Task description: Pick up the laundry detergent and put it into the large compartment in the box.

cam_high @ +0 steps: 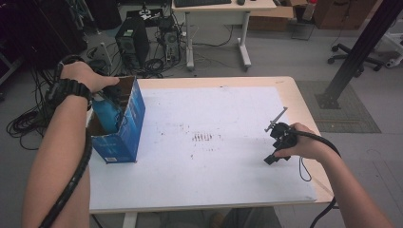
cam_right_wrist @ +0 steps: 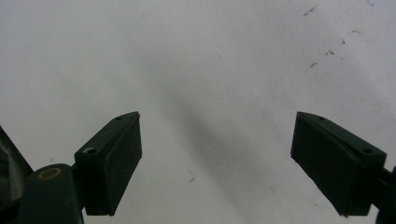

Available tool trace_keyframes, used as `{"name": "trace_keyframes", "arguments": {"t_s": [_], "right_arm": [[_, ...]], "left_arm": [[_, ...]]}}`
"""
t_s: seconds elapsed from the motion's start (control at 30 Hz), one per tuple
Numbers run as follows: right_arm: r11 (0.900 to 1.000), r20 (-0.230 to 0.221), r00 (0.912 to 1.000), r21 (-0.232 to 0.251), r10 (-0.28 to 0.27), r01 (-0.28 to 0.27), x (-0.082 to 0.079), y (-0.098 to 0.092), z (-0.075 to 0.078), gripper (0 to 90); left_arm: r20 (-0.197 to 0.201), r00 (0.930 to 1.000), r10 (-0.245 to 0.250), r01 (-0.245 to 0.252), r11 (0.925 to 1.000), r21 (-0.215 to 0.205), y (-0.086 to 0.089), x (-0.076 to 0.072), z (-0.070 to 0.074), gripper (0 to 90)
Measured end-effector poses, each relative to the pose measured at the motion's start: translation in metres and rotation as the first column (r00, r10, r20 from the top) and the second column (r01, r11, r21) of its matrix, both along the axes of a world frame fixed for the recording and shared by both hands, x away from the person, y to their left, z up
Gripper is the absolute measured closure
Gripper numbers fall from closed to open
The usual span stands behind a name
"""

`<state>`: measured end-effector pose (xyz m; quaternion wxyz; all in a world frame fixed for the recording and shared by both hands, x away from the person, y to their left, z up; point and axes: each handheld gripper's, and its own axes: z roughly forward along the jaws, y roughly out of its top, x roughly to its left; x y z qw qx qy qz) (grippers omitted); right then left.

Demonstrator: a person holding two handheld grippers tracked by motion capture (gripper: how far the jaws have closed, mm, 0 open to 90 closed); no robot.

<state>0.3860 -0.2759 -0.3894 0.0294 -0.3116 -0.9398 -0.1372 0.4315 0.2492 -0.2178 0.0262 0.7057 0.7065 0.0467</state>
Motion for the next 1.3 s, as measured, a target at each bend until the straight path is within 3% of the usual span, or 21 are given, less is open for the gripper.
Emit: {"name": "trace_keyframes", "arguments": {"t_s": [1.3], "right_arm": [[1.000, -0.014, 0.9999, -0.008, 0.006, -0.006, 0.001, 0.004, -0.007, 16.6]], "left_arm": [[-0.050, 0.9987, 0.003, -0.004, 0.9999, -0.010, 0.007, 0.001, -0.049, 37.4]]}}
